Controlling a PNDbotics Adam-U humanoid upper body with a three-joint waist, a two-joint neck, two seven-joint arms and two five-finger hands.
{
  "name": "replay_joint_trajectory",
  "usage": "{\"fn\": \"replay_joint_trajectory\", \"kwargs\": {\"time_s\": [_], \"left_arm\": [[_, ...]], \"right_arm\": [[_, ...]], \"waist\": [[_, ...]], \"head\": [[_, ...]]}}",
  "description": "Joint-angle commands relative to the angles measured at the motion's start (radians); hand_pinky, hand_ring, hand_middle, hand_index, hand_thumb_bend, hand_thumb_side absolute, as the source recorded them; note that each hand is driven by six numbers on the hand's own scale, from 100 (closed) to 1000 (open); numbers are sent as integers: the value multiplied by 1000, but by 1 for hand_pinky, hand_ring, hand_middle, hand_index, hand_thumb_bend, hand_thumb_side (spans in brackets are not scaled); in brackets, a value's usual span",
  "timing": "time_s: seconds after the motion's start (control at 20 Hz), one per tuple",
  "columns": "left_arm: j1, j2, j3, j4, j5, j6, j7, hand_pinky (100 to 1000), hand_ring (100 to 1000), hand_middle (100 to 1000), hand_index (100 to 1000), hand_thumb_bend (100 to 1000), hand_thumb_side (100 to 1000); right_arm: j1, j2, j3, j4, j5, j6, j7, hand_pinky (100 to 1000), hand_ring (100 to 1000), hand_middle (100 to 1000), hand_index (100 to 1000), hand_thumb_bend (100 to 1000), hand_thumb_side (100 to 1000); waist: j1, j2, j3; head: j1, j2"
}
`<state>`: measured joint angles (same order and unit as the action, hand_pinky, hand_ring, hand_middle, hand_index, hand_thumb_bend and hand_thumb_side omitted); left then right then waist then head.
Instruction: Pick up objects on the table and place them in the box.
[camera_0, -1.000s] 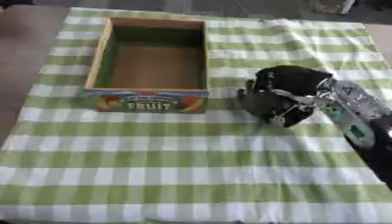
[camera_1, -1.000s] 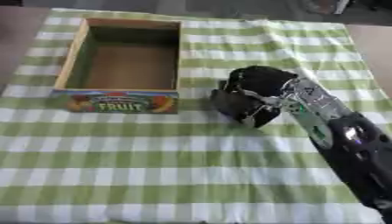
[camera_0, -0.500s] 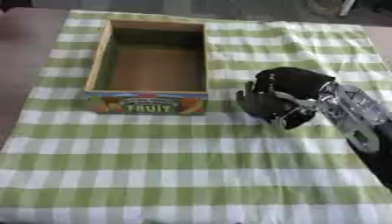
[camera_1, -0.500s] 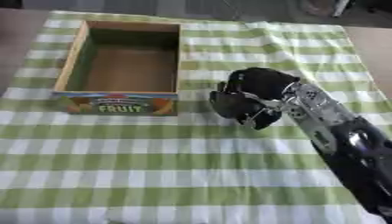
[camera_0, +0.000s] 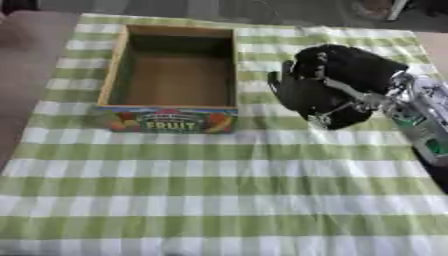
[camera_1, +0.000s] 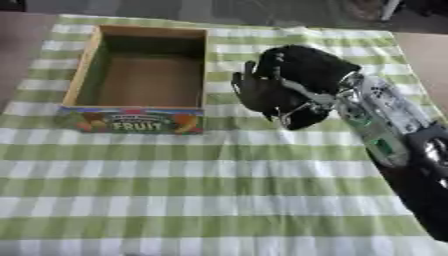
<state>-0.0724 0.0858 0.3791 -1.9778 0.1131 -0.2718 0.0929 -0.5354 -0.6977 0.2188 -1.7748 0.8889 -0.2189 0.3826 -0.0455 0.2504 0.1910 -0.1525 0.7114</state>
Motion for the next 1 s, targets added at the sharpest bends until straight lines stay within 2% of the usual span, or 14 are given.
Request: {"fn": "replay_joint_trajectory", "kwargs": {"time_s": [0.05, 0.3, 0.45, 0.75, 1.0], "left_arm": [[-8, 9, -6, -22, 3, -2, -4, 281, 328, 576, 369, 100, 812], [-16, 11, -14, -22, 9, -4, -12, 282, 328, 576, 368, 100, 813], [-22, 12, -17, -22, 12, -4, -16, 282, 329, 575, 369, 100, 813], [-34, 15, -26, -22, 21, -5, -24, 283, 329, 575, 369, 100, 813], [-43, 15, -35, -22, 31, -5, -32, 284, 330, 575, 370, 100, 812]], "right_arm": [[-54, -71, -30, -47, -53, 25, -12, 890, 913, 623, 742, 100, 198], [-154, -105, -34, -31, -125, 54, -17, 892, 909, 619, 740, 100, 198], [-216, -97, -25, 10, -162, 63, -12, 898, 916, 615, 742, 100, 198], [-329, -32, -11, 140, -179, 77, -7, 901, 923, 609, 743, 100, 199], [-414, 53, -1, 258, -126, 99, -23, 899, 922, 611, 745, 100, 198]], "waist": [[3, -10, 7], [-1, -2, 33], [-6, 3, 50], [-16, 14, 90], [-20, 18, 118]], "head": [[-14, -9], [-41, -15], [-58, -20], [-96, -35], [-127, -48]]}}
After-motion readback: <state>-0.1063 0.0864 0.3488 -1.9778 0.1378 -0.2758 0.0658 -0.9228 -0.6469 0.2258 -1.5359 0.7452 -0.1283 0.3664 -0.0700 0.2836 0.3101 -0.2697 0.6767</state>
